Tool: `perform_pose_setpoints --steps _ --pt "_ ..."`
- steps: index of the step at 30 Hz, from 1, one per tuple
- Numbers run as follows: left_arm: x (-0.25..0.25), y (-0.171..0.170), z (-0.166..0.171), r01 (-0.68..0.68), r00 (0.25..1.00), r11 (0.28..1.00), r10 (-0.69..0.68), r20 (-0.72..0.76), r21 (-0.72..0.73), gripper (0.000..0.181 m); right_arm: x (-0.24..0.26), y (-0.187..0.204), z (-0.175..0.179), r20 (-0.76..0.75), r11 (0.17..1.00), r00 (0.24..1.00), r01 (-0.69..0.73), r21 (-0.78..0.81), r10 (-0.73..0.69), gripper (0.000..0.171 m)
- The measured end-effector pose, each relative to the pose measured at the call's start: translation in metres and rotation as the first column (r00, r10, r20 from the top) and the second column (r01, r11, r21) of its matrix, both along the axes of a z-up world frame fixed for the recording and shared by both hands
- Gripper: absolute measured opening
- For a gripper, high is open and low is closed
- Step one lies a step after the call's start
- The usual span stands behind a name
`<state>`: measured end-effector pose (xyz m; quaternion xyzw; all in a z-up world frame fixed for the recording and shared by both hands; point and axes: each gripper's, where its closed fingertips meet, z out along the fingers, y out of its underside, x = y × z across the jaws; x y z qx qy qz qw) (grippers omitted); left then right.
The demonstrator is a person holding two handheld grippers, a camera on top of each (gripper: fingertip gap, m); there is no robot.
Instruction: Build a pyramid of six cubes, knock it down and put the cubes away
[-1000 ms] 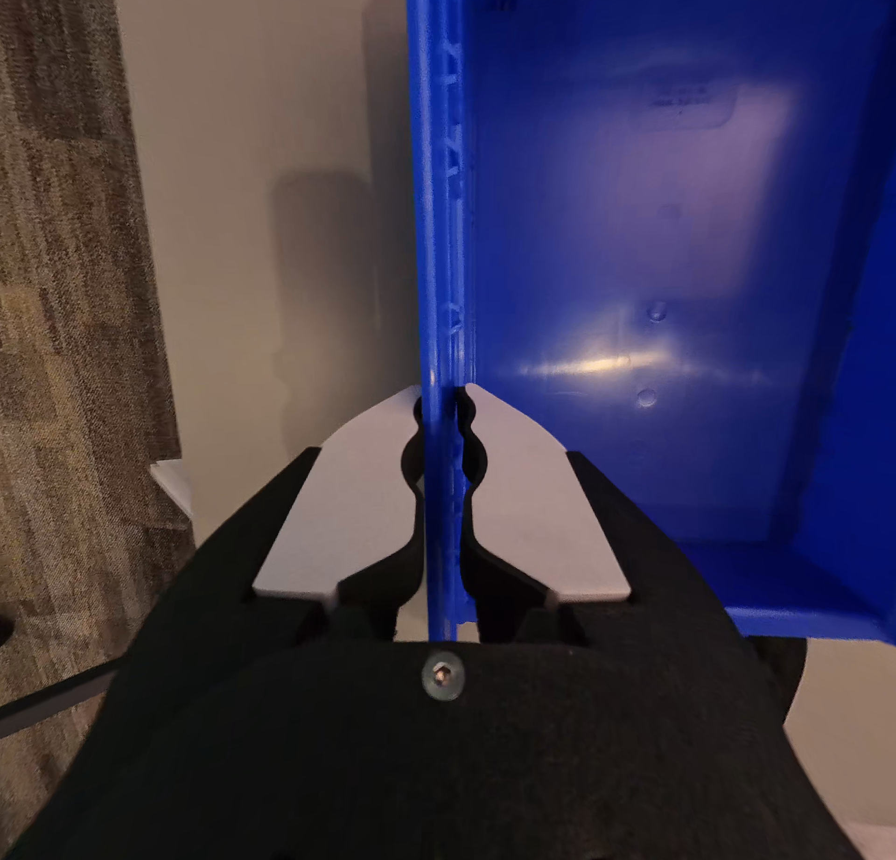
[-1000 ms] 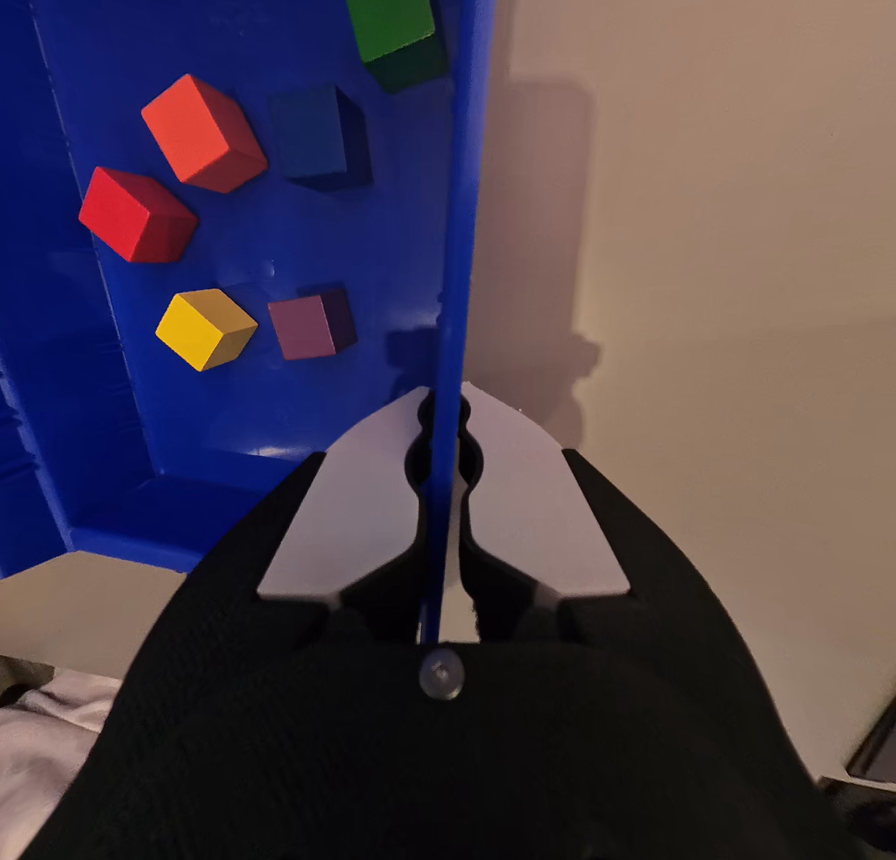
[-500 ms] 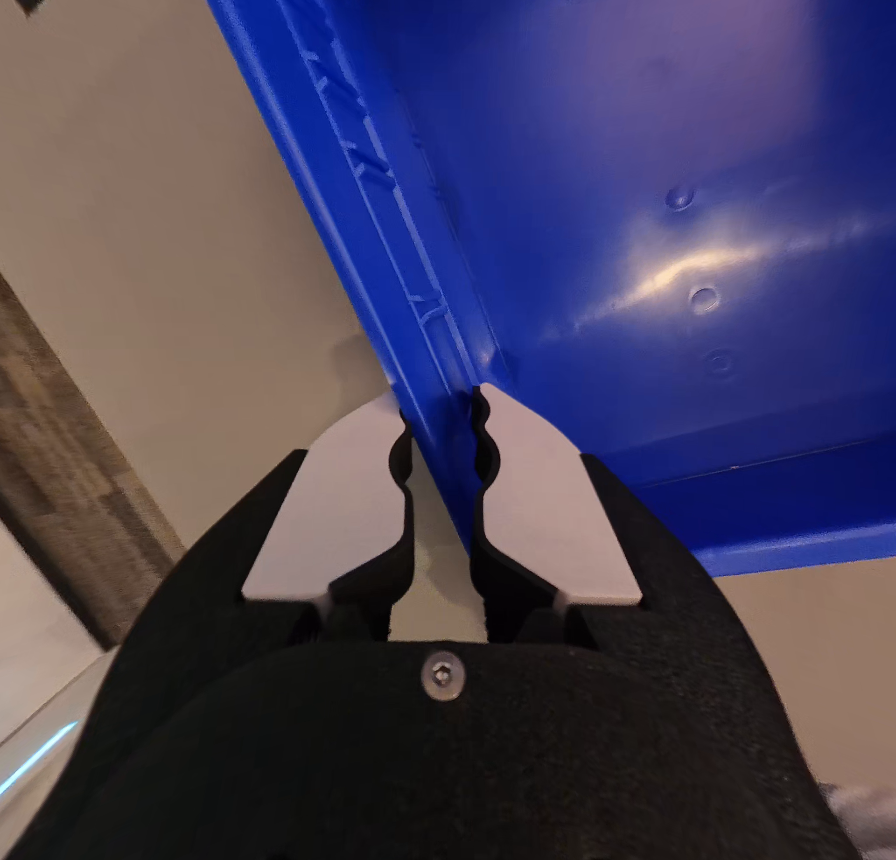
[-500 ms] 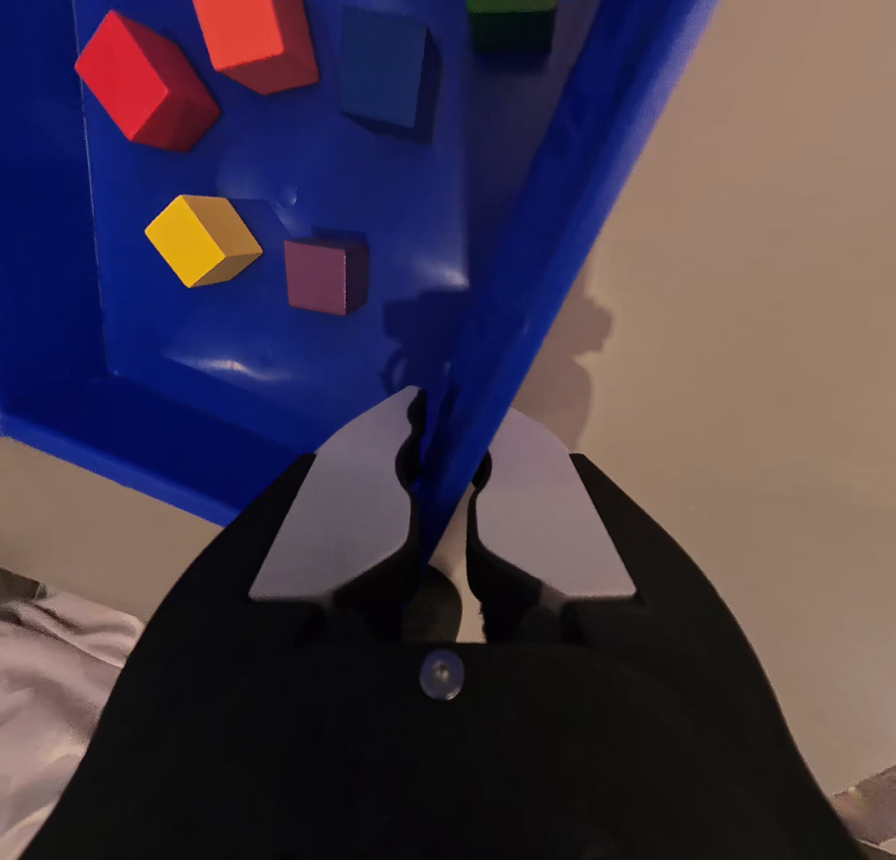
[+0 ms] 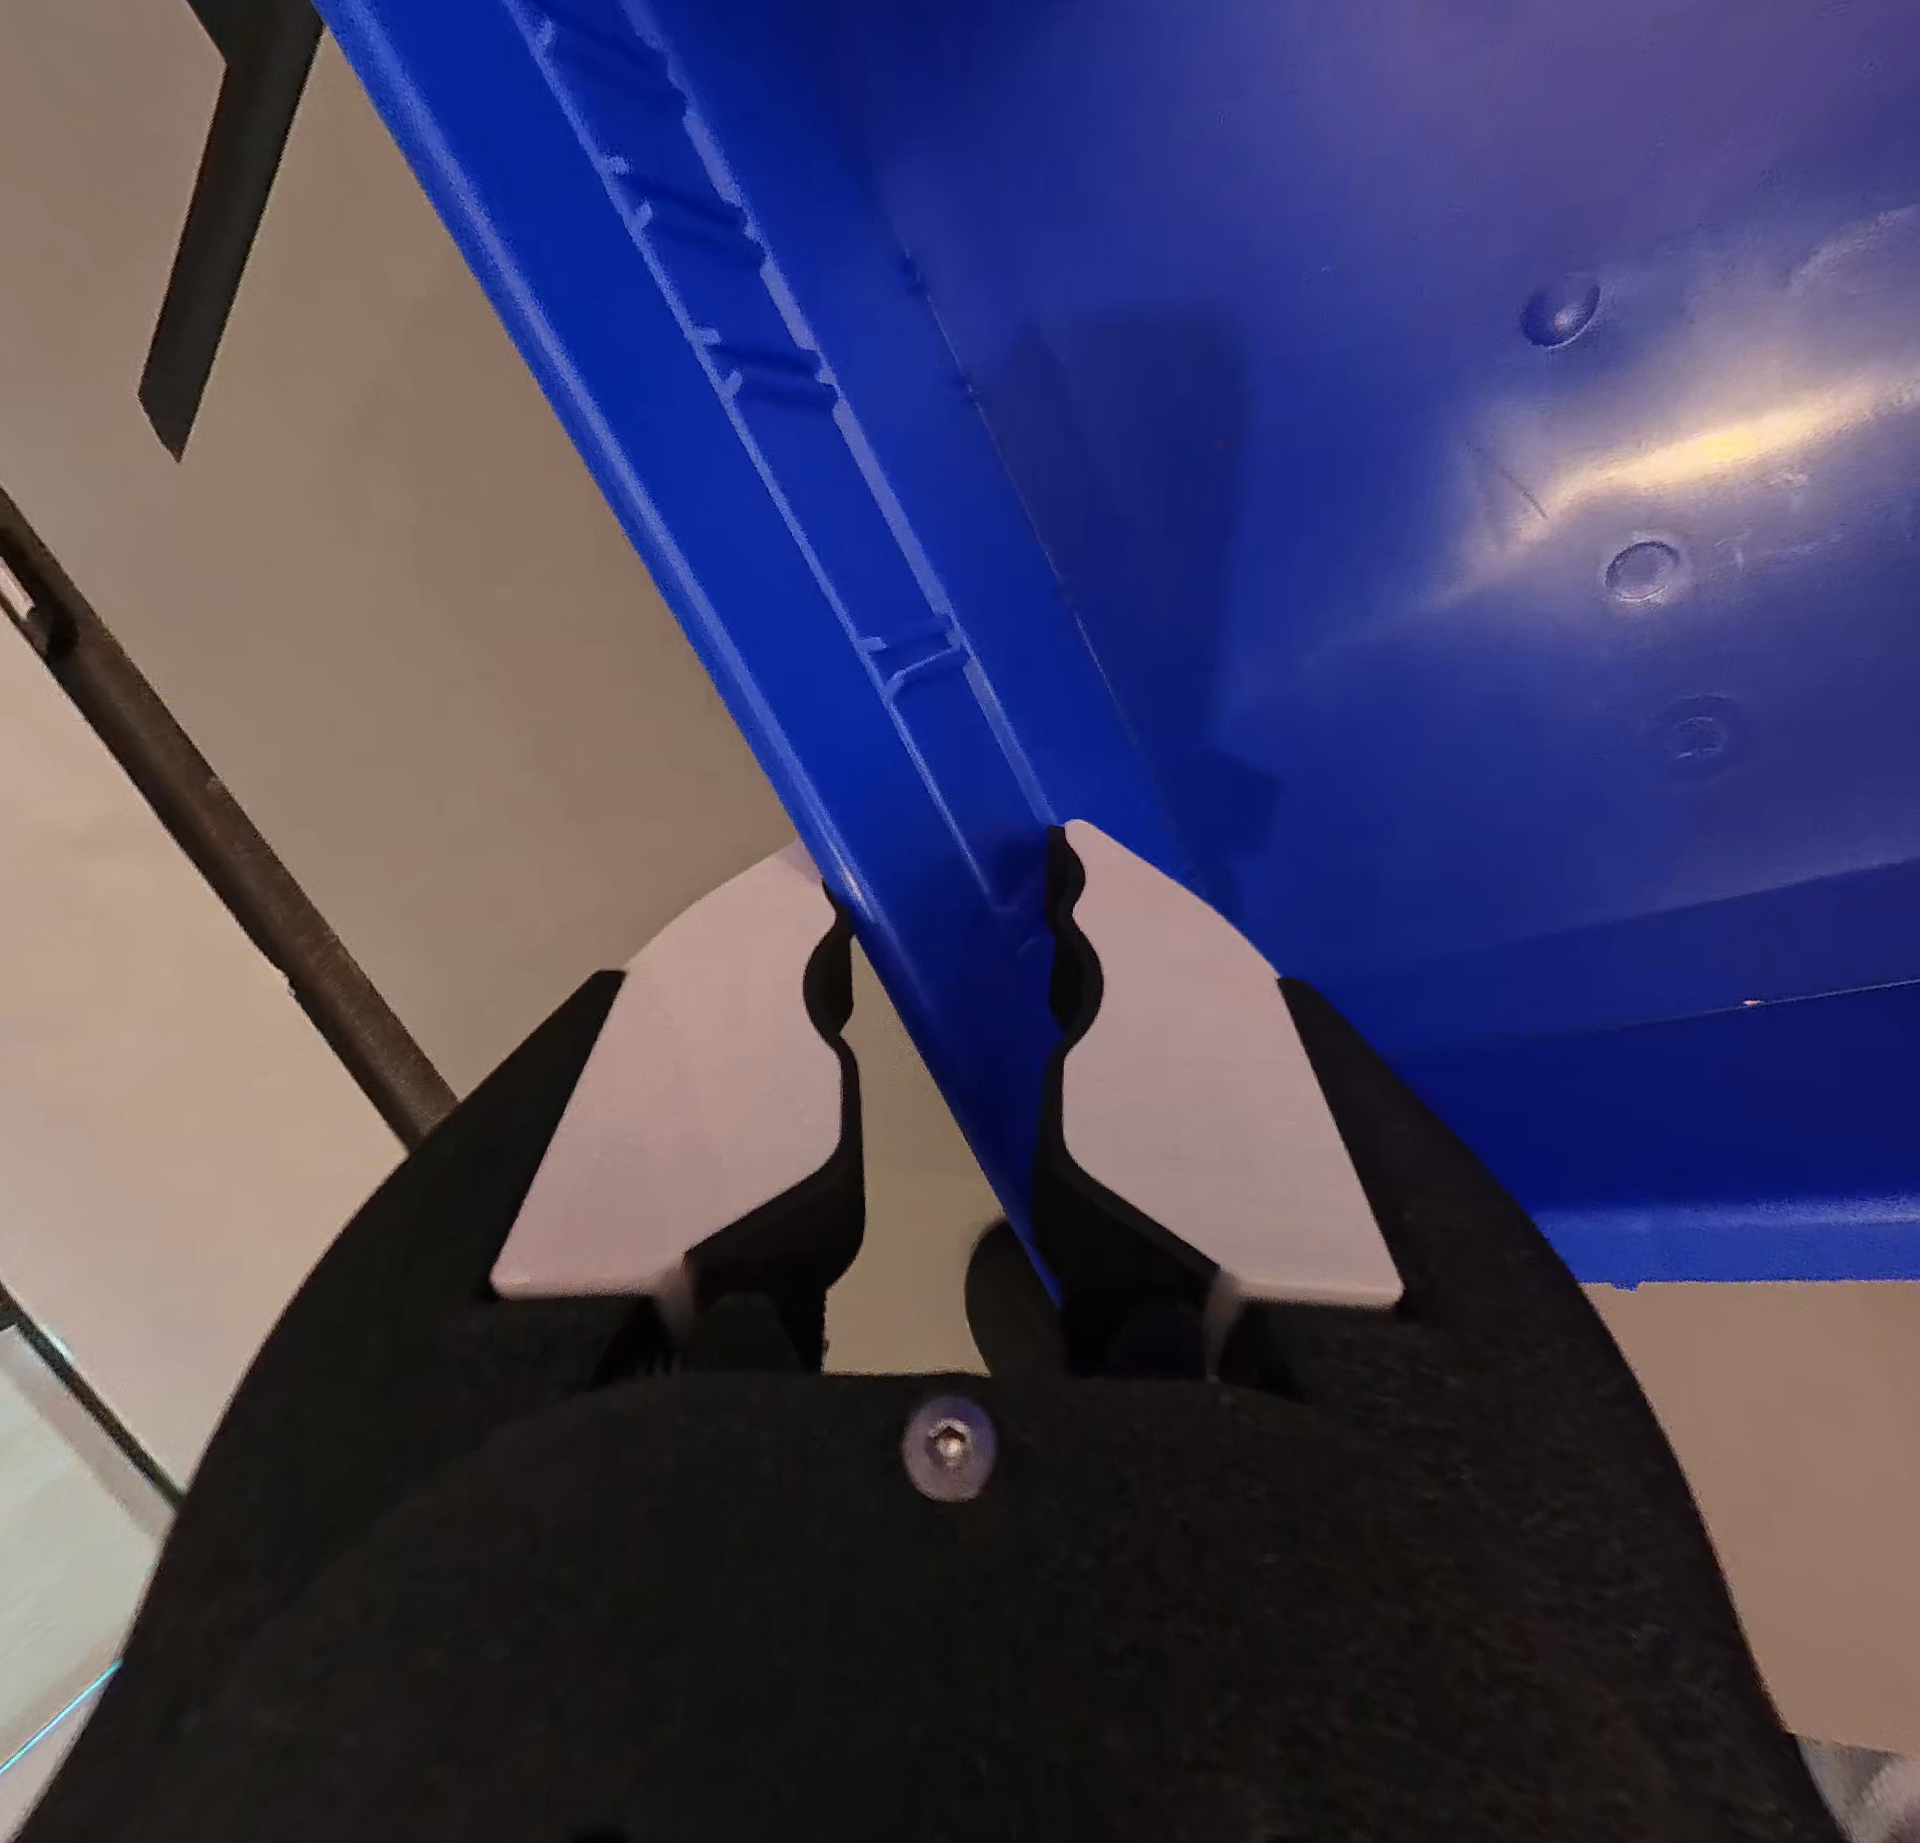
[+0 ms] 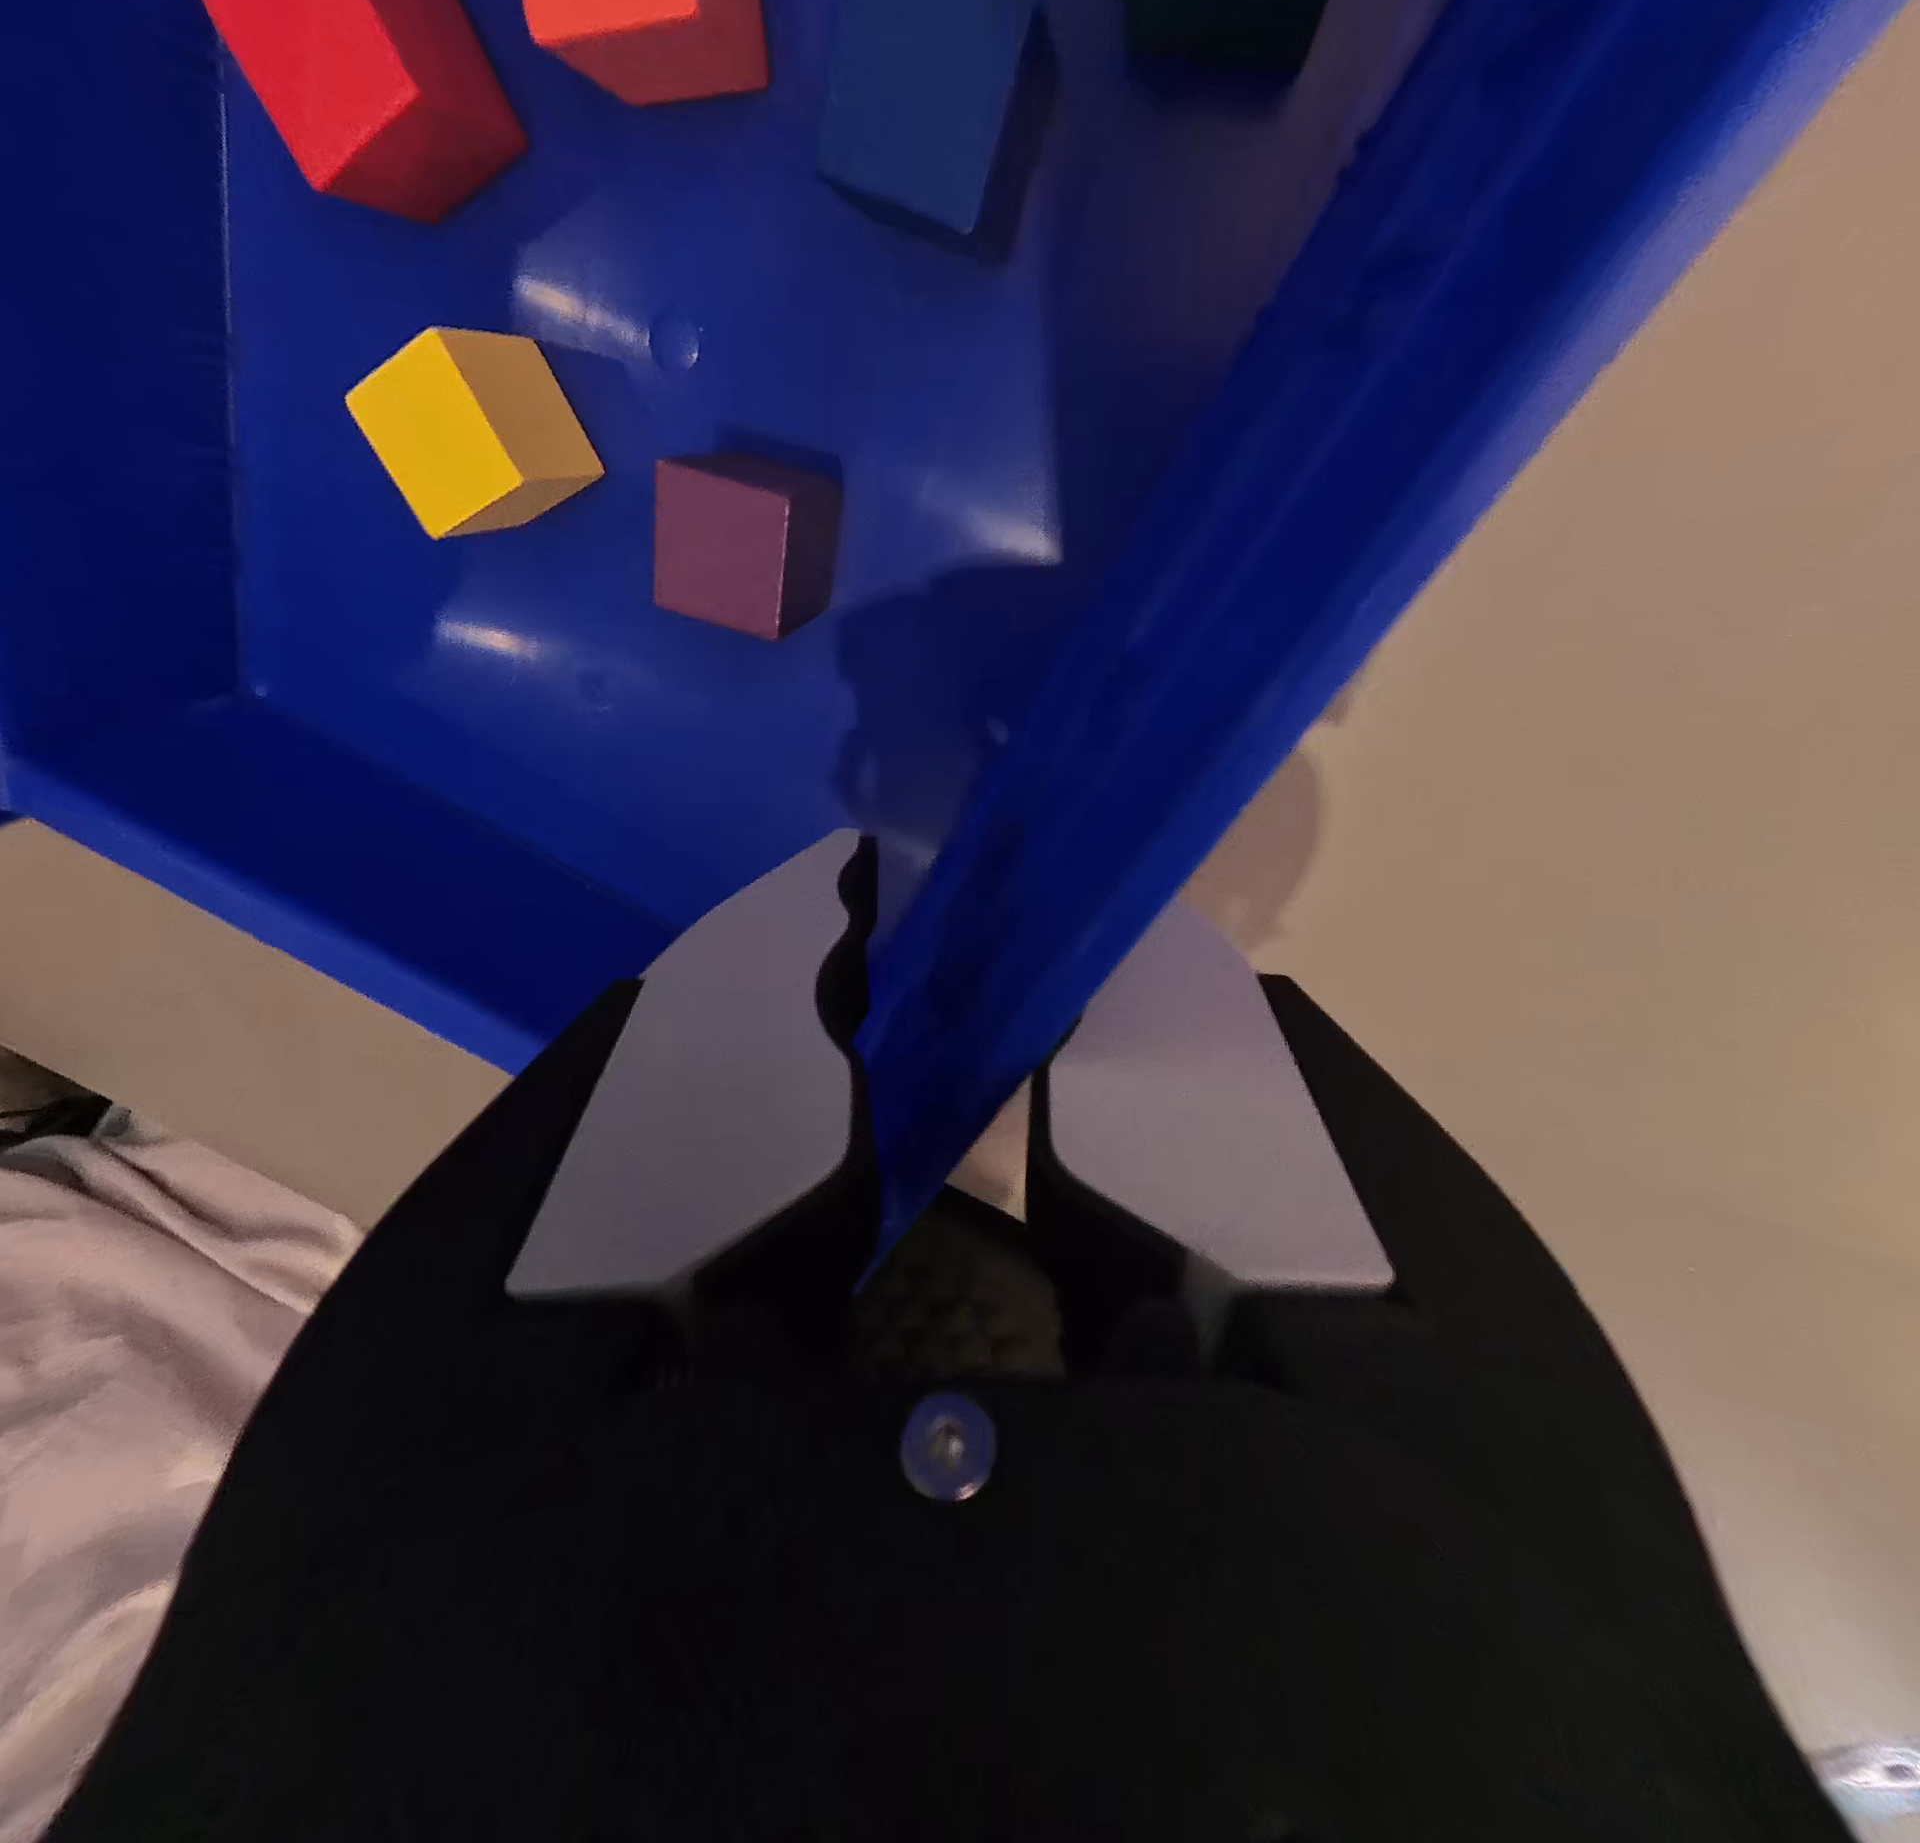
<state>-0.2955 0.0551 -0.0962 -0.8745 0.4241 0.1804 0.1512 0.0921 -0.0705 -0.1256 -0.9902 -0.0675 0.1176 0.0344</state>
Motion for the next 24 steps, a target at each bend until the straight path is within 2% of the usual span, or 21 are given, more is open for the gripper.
perform_pose_setpoints --steps 4,8,14,15,17,20,24 --pt "0.014 -0.003 -0.001 0.031 0.999 1.0 -0.031 0.023 0.005 0.039 0.016 0.004 -0.004 0.024 0.995 0.995 0.095 -0.003 -0.095 0.03" --pt "0.032 -0.009 -0.003 0.088 0.996 0.996 -0.088 0.026 0.018 0.045 0.035 -0.001 -0.009 0.068 0.989 0.988 0.143 -0.025 -0.141 0.03" --pt "0.048 -0.02 -0.004 0.15 0.983 0.988 -0.145 0.114 -0.036 0.053 0.048 -0.007 -0.017 0.102 0.982 0.98 0.178 -0.064 -0.171 0.028" --pt "0.049 -0.021 -0.004 0.156 0.979 0.986 -0.148 0.138 -0.051 0.053 0.051 -0.005 -0.017 0.114 0.981 0.977 0.185 -0.051 -0.178 0.026" --pt "0.051 -0.023 -0.004 0.166 0.969 0.981 -0.144 0.201 -0.097 0.053 0.052 -0.003 -0.018 0.107 0.98 0.976 0.195 -0.046 -0.189 0.009" --pt "0.054 -0.029 -0.002 0.197 0.944 0.965 -0.139 0.3 -0.173 0.054 0.051 -0.003 -0.018 0.06 0.979 0.978 0.2 -0.041 -0.198 0.008" --pt "0.056 -0.033 0.008 0.237 0.903 0.945 -0.129 0.409 -0.226 0.05 0.052 -0.003 -0.018 0.069 0.977 0.976 0.21 -0.046 -0.207 0.008"
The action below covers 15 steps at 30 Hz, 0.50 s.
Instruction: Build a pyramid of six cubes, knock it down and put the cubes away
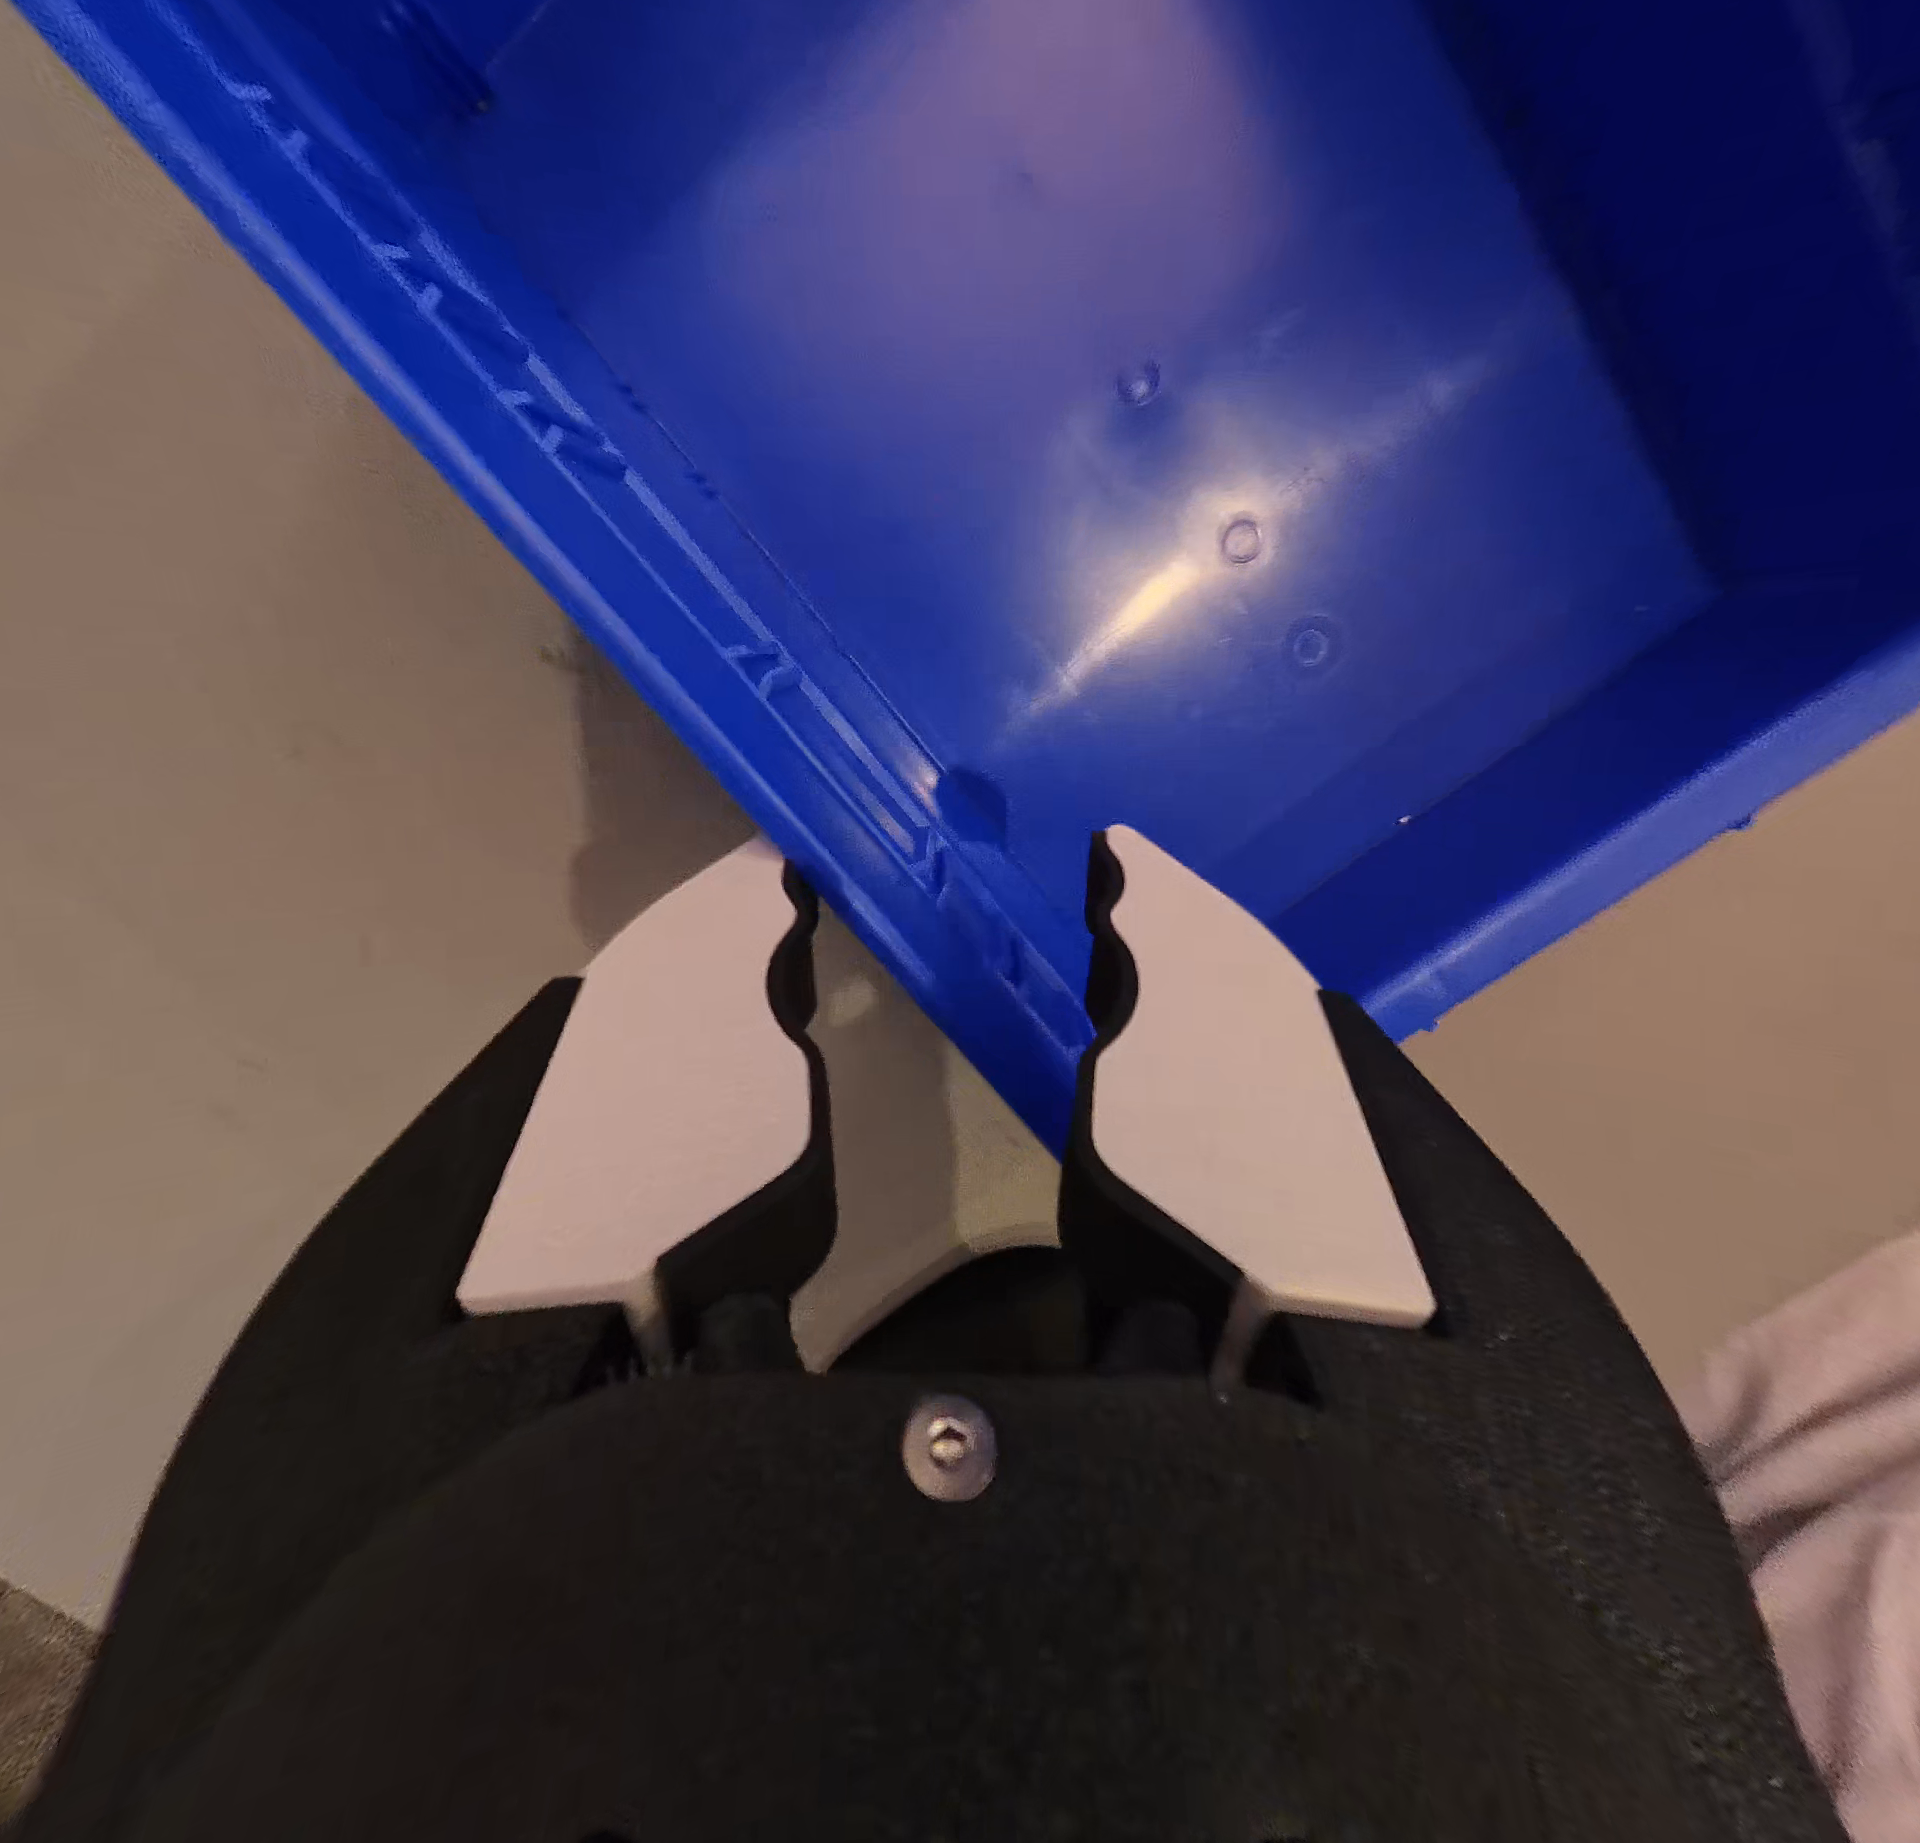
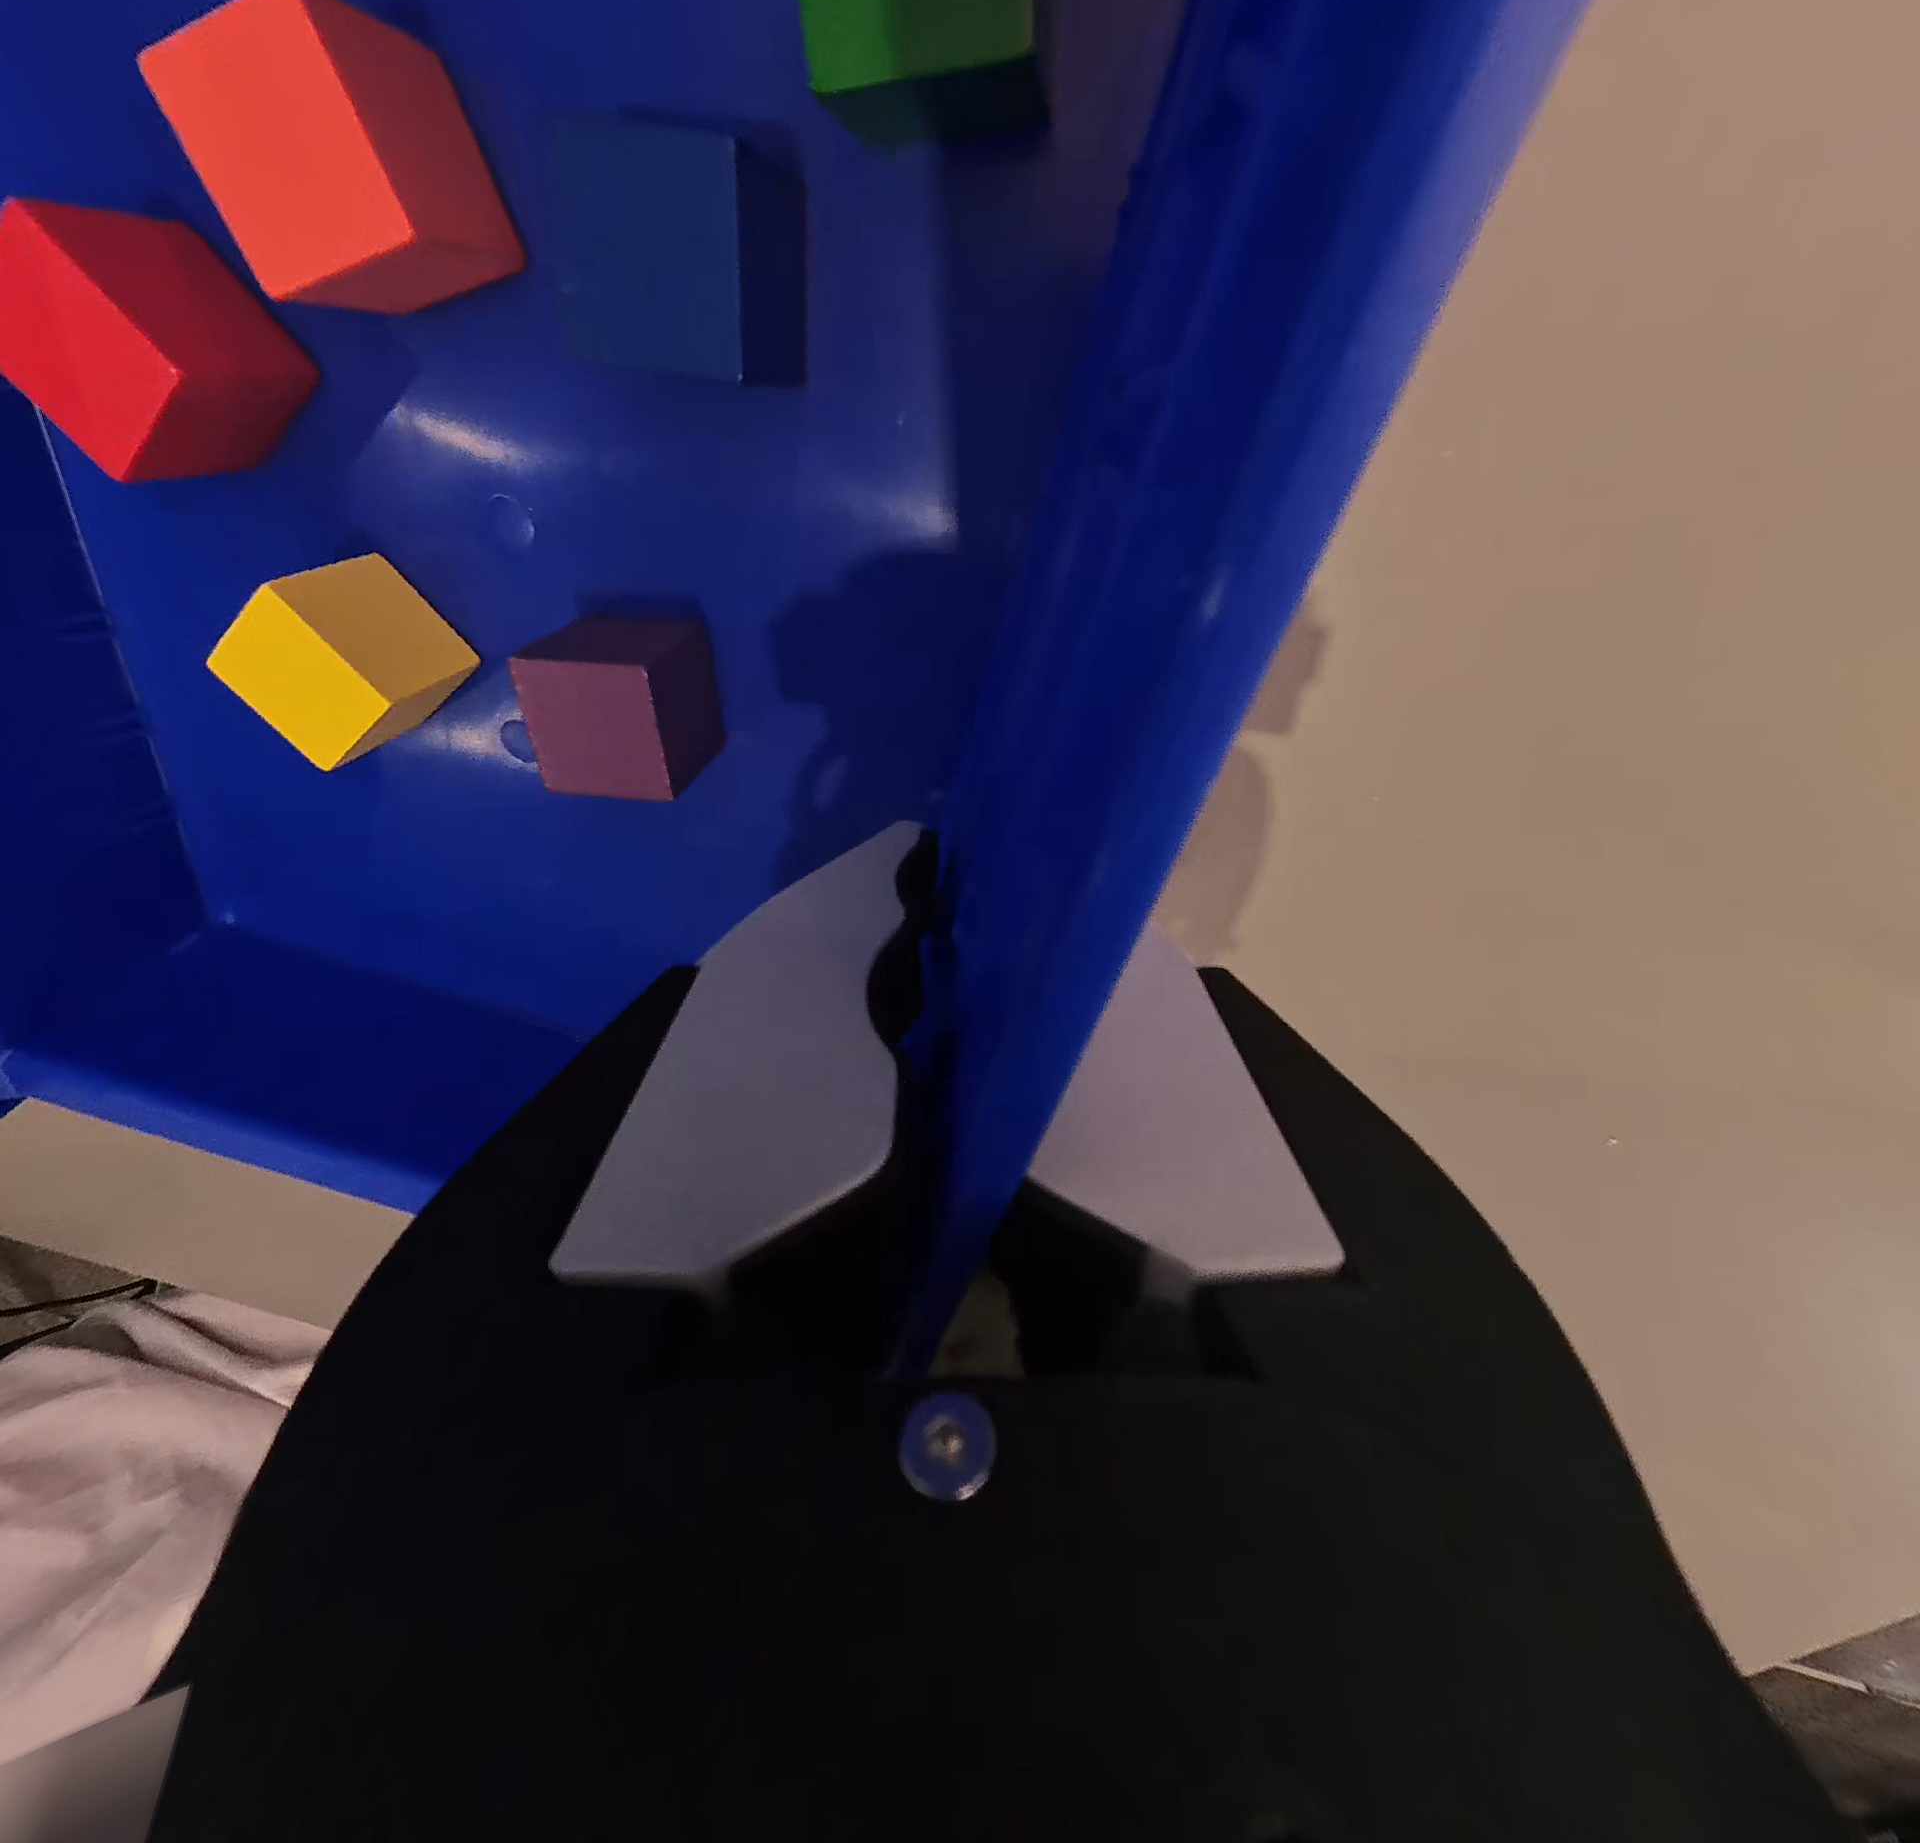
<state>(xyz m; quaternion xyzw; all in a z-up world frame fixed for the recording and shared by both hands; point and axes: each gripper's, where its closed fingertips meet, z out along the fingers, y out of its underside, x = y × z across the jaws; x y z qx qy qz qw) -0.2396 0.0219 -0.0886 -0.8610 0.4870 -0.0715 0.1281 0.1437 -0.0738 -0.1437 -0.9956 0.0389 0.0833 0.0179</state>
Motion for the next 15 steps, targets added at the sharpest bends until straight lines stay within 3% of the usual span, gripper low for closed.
perform_pose_setpoints --steps 3,10,15 --pt "-0.007 0.002 0.014 0.017 1.0 0.999 -0.018 0.022 0.048 0.041 0.0 0.0 0.0 -0.015 1.0 1.0 0.011 0.0 -0.011 0.008" --pt "-0.023 -0.008 0.073 0.036 0.99 0.976 -0.065 0.128 0.217 0.04 0.021 -0.001 -0.001 -0.034 0.996 0.999 -0.04 -0.076 0.038 0.008" --pt "-0.062 -0.006 0.1 -0.048 0.986 0.958 -0.001 0.169 0.284 0.036 0.042 -0.017 0.005 -0.048 0.991 0.998 -0.056 -0.121 0.051 0.007"
